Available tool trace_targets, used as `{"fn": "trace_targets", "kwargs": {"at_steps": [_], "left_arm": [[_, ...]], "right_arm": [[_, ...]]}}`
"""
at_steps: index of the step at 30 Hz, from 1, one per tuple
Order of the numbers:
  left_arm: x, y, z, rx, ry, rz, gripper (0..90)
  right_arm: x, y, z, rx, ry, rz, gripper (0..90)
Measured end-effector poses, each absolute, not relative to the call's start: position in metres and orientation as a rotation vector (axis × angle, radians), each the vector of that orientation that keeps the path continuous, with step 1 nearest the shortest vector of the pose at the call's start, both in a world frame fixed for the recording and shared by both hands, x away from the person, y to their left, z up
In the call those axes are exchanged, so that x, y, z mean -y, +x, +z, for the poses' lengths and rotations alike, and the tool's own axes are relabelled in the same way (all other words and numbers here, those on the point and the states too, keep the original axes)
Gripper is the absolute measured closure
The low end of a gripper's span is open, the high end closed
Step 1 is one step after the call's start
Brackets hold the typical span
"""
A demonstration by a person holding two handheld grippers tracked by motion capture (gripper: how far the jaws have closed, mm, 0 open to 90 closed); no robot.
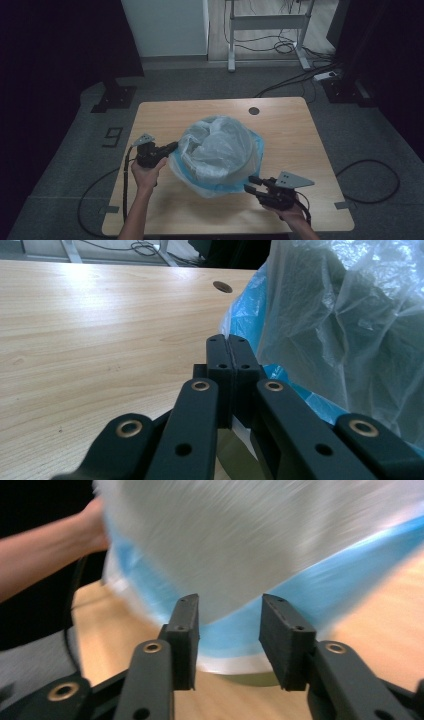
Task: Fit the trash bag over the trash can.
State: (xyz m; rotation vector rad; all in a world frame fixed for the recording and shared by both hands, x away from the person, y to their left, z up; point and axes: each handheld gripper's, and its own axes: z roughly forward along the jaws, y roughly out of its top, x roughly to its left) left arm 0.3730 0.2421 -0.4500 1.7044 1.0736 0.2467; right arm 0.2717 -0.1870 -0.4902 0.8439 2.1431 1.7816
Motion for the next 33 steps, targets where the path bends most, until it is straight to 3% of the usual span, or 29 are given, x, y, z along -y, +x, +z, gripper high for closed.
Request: {"fn": "trace_targets", "kwargs": {"at_steps": [8, 22, 24, 30, 33], "left_arm": [[-0.243, 0.373, -0.451, -1.081, 1.699, 0.247, 89.3], [-0.244, 0.373, -0.449, -1.076, 1.690, 0.252, 89.2], [-0.243, 0.373, -0.449, -1.075, 1.688, 0.251, 89.2], [-0.243, 0.372, -0.448, -1.068, 1.686, 0.253, 89.2], [-0.242, 0.372, -0.448, -1.069, 1.686, 0.257, 89.3]], "right_arm": [[0.218, 0.293, -0.470, -2.003, 0.988, 1.739, 47.2], [0.212, 0.343, -0.456, -1.963, 1.210, 1.656, 47.4], [0.212, 0.347, -0.461, -1.978, 1.249, 1.701, 53.5], [0.206, 0.348, -0.464, -2.027, 1.240, 1.692, 86.6], [0.204, 0.347, -0.461, -2.022, 1.217, 1.629, 89.0]]}}
